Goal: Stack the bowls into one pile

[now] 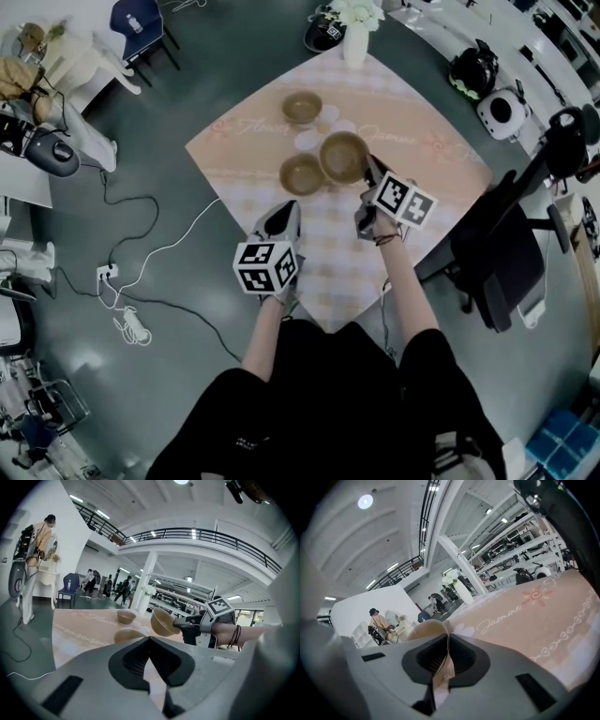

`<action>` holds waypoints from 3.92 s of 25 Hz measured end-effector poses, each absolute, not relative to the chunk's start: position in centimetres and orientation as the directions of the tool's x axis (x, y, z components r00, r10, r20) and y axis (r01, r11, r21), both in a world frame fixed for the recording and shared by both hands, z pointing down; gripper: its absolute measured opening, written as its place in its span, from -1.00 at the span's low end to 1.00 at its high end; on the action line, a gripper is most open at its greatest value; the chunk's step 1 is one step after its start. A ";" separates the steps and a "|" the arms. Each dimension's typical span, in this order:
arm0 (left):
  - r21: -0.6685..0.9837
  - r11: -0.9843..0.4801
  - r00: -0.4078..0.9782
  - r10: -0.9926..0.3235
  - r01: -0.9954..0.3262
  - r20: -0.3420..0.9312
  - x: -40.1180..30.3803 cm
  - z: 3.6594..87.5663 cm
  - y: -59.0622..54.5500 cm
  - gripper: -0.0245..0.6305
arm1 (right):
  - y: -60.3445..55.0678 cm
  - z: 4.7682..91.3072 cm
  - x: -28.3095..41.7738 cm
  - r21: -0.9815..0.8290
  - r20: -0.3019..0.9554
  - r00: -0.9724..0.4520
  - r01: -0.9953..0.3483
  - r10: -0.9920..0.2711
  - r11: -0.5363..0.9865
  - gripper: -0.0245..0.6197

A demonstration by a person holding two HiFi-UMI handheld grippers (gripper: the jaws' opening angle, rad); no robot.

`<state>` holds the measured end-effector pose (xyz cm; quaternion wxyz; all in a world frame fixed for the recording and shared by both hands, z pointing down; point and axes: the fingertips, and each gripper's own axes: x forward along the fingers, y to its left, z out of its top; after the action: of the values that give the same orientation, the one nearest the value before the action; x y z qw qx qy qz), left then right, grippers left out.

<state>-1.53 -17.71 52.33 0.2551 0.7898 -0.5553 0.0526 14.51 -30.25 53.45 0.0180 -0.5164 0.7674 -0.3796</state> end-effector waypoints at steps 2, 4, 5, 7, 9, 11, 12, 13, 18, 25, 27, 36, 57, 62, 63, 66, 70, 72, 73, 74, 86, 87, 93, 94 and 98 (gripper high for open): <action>0.341 -0.233 0.357 -0.859 -0.911 0.368 -2.3 52.3 -17.3 -0.93 | -30.1 53.5 13.1 -0.610 0.359 -0.495 -0.766 -0.791 0.203 -0.91; 0.338 -0.213 0.337 -0.866 -0.917 0.370 -3.1 52.3 -17.0 -0.93 | -29.9 53.7 11.7 -0.609 0.359 -0.522 -0.759 -0.774 0.229 -0.90; 0.337 -0.203 0.328 -0.868 -0.919 0.372 -3.5 52.4 -16.9 -0.93 | -29.8 53.8 11.0 -0.608 0.362 -0.535 -0.756 -0.764 0.242 -0.90; 0.339 -0.185 0.313 -0.872 -0.922 0.375 -4.2 52.5 -16.8 -0.93 | -29.7 54.1 9.6 -0.602 0.371 -0.557 -0.754 -0.743 0.264 -0.90; 0.341 -0.172 0.303 -0.874 -0.924 0.379 -4.9 52.7 -16.7 -0.93 | -29.7 54.6 8.3 -0.590 0.385 -0.571 -0.756 -0.725 0.283 -0.90; 0.342 -0.164 0.296 -0.875 -0.925 0.384 -5.5 52.8 -16.6 -0.93 | -29.7 55.1 7.2 -0.567 0.404 -0.577 -0.767 -0.710 0.301 -0.90; 0.342 -0.160 0.294 -0.874 -0.926 0.386 -5.8 52.9 -16.6 -0.93 | -29.7 55.4 6.7 -0.554 0.415 -0.577 -0.773 -0.703 0.308 -0.90; 0.343 -0.156 0.292 -0.874 -0.926 0.390 -6.1 53.1 -16.6 -0.93 | -29.7 55.7 6.3 -0.541 0.427 -0.576 -0.780 -0.697 0.313 -0.90; 0.347 -0.138 0.288 -0.856 -0.928 0.429 -7.8 54.2 -16.8 -0.93 | -29.5 57.3 5.1 -0.487 0.489 -0.551 -0.816 -0.677 0.312 -0.90; 0.367 -0.157 0.326 -0.827 -0.917 0.458 -8.9 55.6 -17.8 -0.93 | -29.7 58.3 3.8 -0.429 0.532 -0.514 -0.849 -0.673 0.310 -0.89; 0.375 -0.169 0.340 -0.821 -0.912 0.458 -8.8 55.8 -18.1 -0.93 | -29.8 58.4 3.6 -0.398 0.539 -0.499 -0.861 -0.678 0.317 -0.89; 0.364 -0.245 0.401 -0.795 -0.898 0.455 -8.1 55.7 -18.7 -0.93 | -29.5 58.2 3.7 -0.269 0.550 -0.441 -0.897 -0.709 0.350 -0.89; 0.385 -0.327 0.485 -0.750 -0.863 0.449 -9.7 56.0 -20.4 -0.93 | -28.7 61.7 4.2 -0.355 0.635 -0.372 -0.919 -0.677 0.172 -0.55; 0.390 -0.359 0.516 -0.728 -0.848 0.452 -9.7 56.2 -20.9 -0.93 | -28.7 62.2 4.3 -0.387 0.653 -0.364 -0.914 -0.664 0.121 -0.75; 0.390 -0.365 0.521 -0.724 -0.845 0.451 -9.7 56.3 -21.0 -0.93 | -28.7 62.2 4.3 -0.393 0.655 -0.359 -0.913 -0.665 0.106 -0.80; 0.392 -0.381 0.536 -0.715 -0.837 0.449 -9.9 56.5 -21.5 -0.93 | -28.8 62.3 4.2 -0.388 0.659 -0.344 -0.917 -0.669 0.090 -0.87; 0.390 -0.394 0.545 -0.708 -0.832 0.449 -10.4 56.8 -21.9 -0.93 | -28.9 62.3 4.3 -0.396 0.656 -0.344 -0.914 -0.672 0.081 -0.88; 0.390 -0.393 0.545 -0.707 -0.833 0.450 -10.5 56.9 -22.1 -0.93 | -28.9 62.1 4.3 -0.398 0.653 -0.348 -0.913 -0.672 0.086 -0.88; 0.391 -0.391 0.543 -0.708 -0.833 0.451 -10.6 56.9 -22.2 -0.93 | -28.9 61.9 4.4 -0.397 0.651 -0.349 -0.914 -0.674 0.090 -0.88; 0.392 -0.388 0.542 -0.710 -0.834 0.450 -10.6 56.9 -22.3 -0.93 | -28.9 61.7 4.4 -0.399 0.647 -0.352 -0.912 -0.676 0.093 -0.88; 0.404 -0.359 0.522 -0.735 -0.841 0.433 -10.5 56.2 -25.0 -0.93 | -32.5 58.5 5.0 -0.486 0.576 -0.386 -0.871 -0.721 0.078 -0.88; 0.403 -0.358 0.520 -0.736 -0.842 0.433 -10.5 56.1 -25.2 -0.93 | -32.8 58.4 5.0 -0.489 0.572 -0.385 -0.869 -0.724 0.076 -0.88; 0.399 -0.362 0.520 -0.740 -0.842 0.426 -10.5 56.0 -27.0 -0.93 | -35.4 57.4 4.9 -0.517 0.531 -0.379 -0.853 -0.758 0.064 -0.88; 0.399 -0.362 0.520 -0.741 -0.842 0.424 -10.5 56.0 -27.4 -0.93 | -36.0 57.2 4.9 -0.518 0.523 -0.376 -0.853 -0.765 0.065 -0.88; 0.407 -0.363 0.523 -0.743 -0.839 0.416 -10.5 55.8 -28.6 -0.93 | -38.2 56.3 4.7 -0.521 0.493 -0.363 -0.851 -0.791 0.066 -0.88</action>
<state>-10.46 -28.62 55.76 0.2947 0.8215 -0.4814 0.0807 4.66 -38.16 56.30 -0.0388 -0.5631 0.7291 -0.3870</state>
